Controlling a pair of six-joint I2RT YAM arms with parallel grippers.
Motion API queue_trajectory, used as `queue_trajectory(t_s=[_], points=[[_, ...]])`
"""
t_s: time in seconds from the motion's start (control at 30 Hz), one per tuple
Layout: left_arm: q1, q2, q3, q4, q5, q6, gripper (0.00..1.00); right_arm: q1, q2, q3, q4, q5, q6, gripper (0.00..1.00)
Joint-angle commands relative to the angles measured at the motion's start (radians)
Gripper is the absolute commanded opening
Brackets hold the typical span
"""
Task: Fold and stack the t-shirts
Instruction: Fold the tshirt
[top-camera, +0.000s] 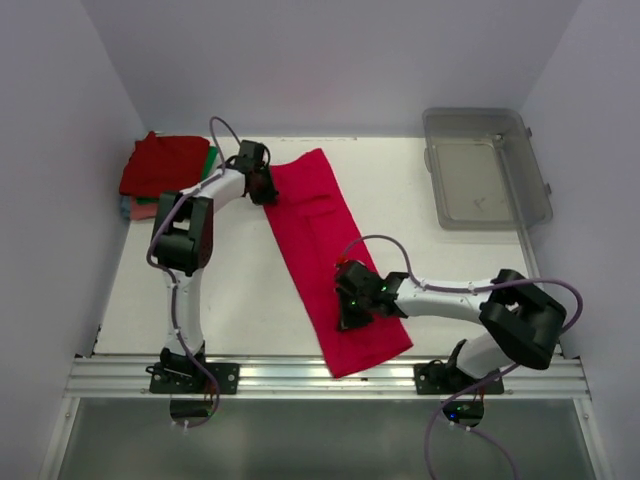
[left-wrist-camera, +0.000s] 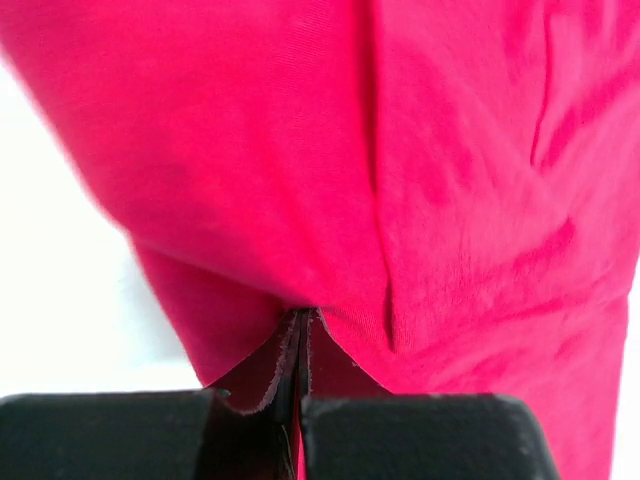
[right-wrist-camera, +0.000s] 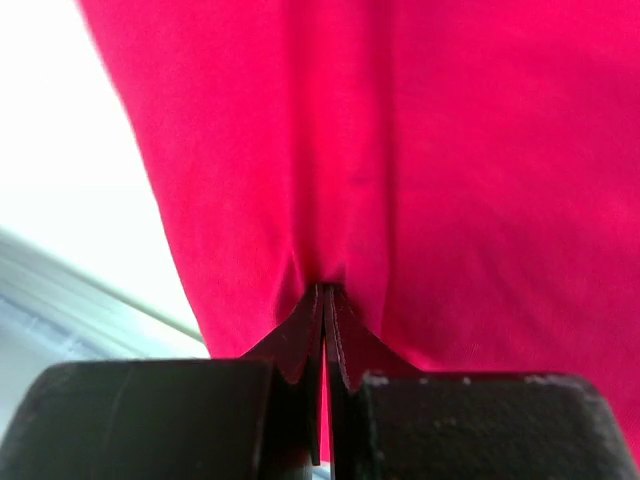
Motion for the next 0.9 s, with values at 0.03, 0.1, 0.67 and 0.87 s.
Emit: queue_trajectory(t_s=[0.03, 0.1, 0.67, 0.87], points=[[0.006, 0.148, 0.095, -0.082, 0.177, 0.094, 0.00, 0.183, 0.118, 0.014, 0.051, -0.147, 0.144, 0.00], [0.006, 0.175, 0.144, -0.096, 0.252, 0.119, 0.00, 0.232, 0.170, 0.070, 0.088, -0.179, 0.168, 0.00], [0.006, -0.381, -0.190, 0.247, 0.231, 0.054, 0.45, 0.366, -0.073, 0.572, -0.192, 0.263, -0.184, 0.63], [0.004, -0.634, -0.446, 0.260, 0.266, -0.010, 0.53, 0.119, 0.038, 0.866, -0.318, 0.358, -0.414, 0.79]])
